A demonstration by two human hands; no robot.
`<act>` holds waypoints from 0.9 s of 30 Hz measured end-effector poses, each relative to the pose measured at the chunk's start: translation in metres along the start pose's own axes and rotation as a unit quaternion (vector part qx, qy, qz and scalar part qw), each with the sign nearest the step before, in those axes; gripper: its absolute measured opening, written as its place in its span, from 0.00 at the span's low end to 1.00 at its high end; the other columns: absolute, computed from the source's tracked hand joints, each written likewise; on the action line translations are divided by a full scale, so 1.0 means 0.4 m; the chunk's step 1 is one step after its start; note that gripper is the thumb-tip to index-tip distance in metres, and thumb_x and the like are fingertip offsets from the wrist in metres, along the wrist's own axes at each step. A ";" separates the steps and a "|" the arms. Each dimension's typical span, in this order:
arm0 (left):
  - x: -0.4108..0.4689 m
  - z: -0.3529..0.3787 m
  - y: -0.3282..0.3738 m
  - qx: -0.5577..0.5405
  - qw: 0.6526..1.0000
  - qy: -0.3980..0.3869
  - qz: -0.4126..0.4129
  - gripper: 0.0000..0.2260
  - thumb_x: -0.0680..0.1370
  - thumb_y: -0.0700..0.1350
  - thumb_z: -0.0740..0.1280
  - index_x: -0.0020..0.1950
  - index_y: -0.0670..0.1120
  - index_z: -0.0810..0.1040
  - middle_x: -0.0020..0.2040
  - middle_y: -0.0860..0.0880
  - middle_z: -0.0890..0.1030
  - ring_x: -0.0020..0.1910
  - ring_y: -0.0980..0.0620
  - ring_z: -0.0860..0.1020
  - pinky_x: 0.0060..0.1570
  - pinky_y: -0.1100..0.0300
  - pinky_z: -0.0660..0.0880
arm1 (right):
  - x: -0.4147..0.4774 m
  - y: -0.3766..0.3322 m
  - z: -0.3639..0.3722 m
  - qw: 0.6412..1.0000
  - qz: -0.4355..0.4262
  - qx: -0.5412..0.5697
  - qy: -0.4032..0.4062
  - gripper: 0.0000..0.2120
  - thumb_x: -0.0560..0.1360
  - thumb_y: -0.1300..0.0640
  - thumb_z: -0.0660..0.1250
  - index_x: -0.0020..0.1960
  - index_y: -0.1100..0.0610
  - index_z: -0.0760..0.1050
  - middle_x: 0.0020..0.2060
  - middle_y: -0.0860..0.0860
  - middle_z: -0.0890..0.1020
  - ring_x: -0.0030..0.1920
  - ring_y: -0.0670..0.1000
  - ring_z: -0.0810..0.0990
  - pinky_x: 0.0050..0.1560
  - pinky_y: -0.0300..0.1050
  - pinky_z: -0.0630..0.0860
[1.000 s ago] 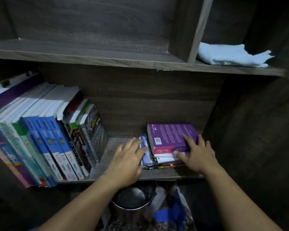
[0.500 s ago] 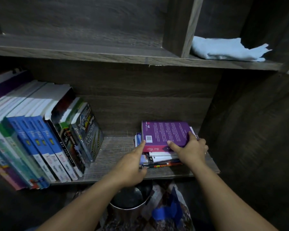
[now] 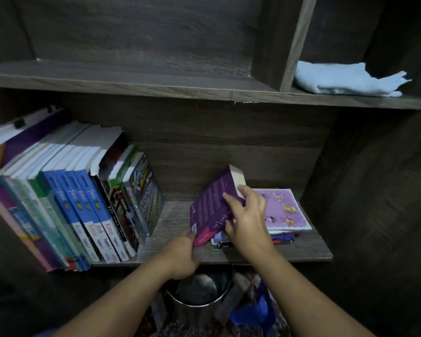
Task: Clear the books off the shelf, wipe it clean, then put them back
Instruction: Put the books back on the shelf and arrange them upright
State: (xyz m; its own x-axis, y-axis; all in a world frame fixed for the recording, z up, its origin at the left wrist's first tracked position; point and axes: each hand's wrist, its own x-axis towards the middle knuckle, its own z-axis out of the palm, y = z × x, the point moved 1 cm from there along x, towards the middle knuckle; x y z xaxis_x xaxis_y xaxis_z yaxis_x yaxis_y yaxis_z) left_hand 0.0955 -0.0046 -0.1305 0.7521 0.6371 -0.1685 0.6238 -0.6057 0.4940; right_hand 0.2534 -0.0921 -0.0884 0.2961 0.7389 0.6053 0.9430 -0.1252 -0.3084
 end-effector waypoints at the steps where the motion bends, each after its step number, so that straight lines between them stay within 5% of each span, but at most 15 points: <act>1: -0.001 -0.004 -0.003 0.026 1.000 0.002 -0.001 0.30 0.73 0.49 0.68 0.74 0.49 0.65 0.71 0.48 0.67 0.69 0.47 0.68 0.69 0.61 0.64 | 0.000 -0.013 0.011 1.000 -0.024 0.003 0.003 0.31 0.59 0.68 0.76 0.62 0.59 0.77 0.65 0.59 0.66 0.62 0.58 0.63 0.61 0.53 0.70; 6: -0.015 -0.055 0.001 0.022 0.999 0.035 -0.004 0.26 0.75 0.48 0.67 0.73 0.48 0.66 0.68 0.47 0.71 0.66 0.48 0.71 0.66 0.61 0.67 | 0.014 -0.067 0.013 0.990 -0.077 0.115 0.031 0.28 0.71 0.69 0.66 0.70 0.60 0.69 0.68 0.60 0.67 0.67 0.55 0.65 0.68 0.48 0.67; 10: -0.052 -0.126 0.017 -0.034 0.979 0.200 0.004 0.33 0.77 0.46 0.66 0.78 0.50 0.55 0.73 0.48 0.67 0.69 0.50 0.69 0.67 0.59 0.66 | 0.018 -0.110 0.005 0.976 -0.021 0.210 0.047 0.32 0.73 0.67 0.60 0.76 0.61 0.58 0.76 0.58 0.56 0.74 0.41 0.55 0.67 0.26 0.57; 13: -0.075 -0.167 0.036 -0.082 0.951 0.293 0.044 0.36 0.78 0.49 0.66 0.79 0.56 0.47 0.75 0.51 0.61 0.69 0.53 0.67 0.63 0.62 0.64 | 0.022 -0.107 0.010 0.984 0.002 0.180 0.009 0.32 0.72 0.66 0.58 0.76 0.59 0.59 0.77 0.54 0.57 0.74 0.41 0.55 0.66 0.21 0.50; 18: -0.056 -0.167 0.080 -0.020 0.943 0.333 -0.002 0.32 0.74 0.65 0.64 0.76 0.60 0.59 0.77 0.48 0.59 0.68 0.45 0.70 0.62 0.51 0.72 | 0.017 -0.082 0.026 0.990 0.033 0.134 -0.031 0.30 0.74 0.67 0.59 0.75 0.55 0.63 0.76 0.51 0.58 0.74 0.50 0.60 0.69 0.41 0.65; 22: -0.033 -0.161 0.089 -0.055 0.921 0.383 -0.047 0.25 0.76 0.55 0.69 0.70 0.53 0.67 0.63 0.48 0.77 0.53 0.47 0.80 0.48 0.58 0.76 | 0.003 -0.077 0.030 0.992 0.043 0.105 -0.059 0.29 0.74 0.67 0.60 0.74 0.54 0.64 0.76 0.51 0.57 0.75 0.50 0.60 0.70 0.45 0.66; 27: -0.043 -0.198 0.068 -0.099 0.896 0.423 -0.094 0.17 0.75 0.45 0.70 0.63 0.50 0.71 0.53 0.46 0.80 0.47 0.48 0.77 0.42 0.59 0.70 | -0.012 -0.075 0.029 0.992 0.042 0.079 -0.086 0.27 0.75 0.65 0.62 0.73 0.54 0.67 0.75 0.53 0.60 0.74 0.51 0.60 0.70 0.38 0.58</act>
State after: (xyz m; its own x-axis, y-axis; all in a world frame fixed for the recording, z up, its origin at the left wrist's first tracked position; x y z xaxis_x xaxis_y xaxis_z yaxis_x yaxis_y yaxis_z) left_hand 0.0827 0.0058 -0.0468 0.1550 0.9032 0.4002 0.6101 -0.4062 0.6803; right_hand 0.2219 -0.0844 -0.0906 0.3304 0.8334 0.4430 0.8765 -0.0968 -0.4716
